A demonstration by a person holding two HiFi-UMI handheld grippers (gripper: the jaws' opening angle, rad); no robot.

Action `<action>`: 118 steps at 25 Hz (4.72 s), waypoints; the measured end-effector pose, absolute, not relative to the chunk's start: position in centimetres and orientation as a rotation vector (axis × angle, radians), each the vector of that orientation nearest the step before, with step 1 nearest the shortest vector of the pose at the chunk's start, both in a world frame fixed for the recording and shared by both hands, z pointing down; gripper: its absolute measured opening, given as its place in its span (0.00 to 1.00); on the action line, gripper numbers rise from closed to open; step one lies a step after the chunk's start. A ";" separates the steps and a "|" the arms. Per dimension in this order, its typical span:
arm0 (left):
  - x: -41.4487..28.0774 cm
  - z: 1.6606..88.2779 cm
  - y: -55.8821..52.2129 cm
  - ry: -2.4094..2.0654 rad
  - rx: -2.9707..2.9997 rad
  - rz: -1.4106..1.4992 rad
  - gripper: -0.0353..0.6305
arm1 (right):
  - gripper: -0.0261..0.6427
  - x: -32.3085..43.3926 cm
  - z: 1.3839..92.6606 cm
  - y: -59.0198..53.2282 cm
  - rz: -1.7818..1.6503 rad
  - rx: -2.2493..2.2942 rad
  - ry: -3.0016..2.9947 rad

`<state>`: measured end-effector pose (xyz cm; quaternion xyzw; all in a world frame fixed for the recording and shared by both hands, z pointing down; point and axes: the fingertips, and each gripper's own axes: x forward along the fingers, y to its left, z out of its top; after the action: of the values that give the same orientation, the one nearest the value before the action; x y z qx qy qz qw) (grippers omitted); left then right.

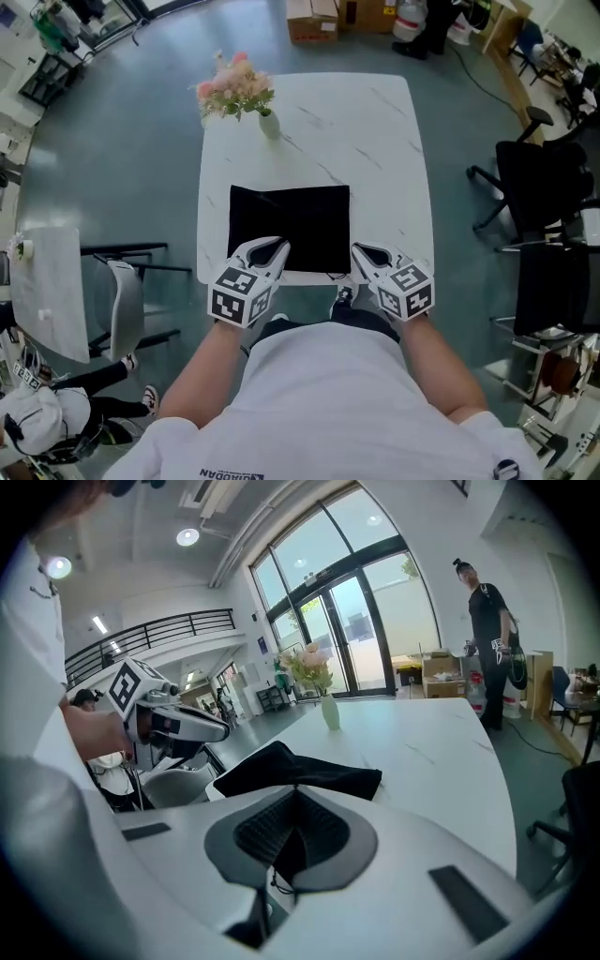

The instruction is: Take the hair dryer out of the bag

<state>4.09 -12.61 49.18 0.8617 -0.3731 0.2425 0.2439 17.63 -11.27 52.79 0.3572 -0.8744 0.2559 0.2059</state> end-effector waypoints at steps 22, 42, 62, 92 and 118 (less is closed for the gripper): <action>7.3 54.9 -19.1 -1.037 2.436 1.212 0.13 | 0.06 19.6 55.7 -16.8 0.738 0.814 -2.435; 5.5 62.6 -18.3 -0.503 2.485 1.705 0.30 | 0.06 19.2 56.0 -15.7 0.838 1.102 -2.329; 3.8 62.4 -18.6 -0.562 2.498 1.567 0.12 | 0.06 18.9 56.0 -14.3 0.841 1.169 -2.278; -5.1 58.6 -20.1 -0.912 2.396 1.437 0.11 | 0.07 11.2 59.5 -19.1 0.336 0.735 -2.192; -7.6 57.7 -18.2 -0.965 2.367 1.299 0.11 | 0.30 6.4 65.0 -16.5 -0.001 0.297 -1.980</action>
<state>-7.56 -18.25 57.69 0.8177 -0.3335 0.4488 0.1367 6.37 -16.52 65.01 0.1248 -0.8329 -0.0002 0.5392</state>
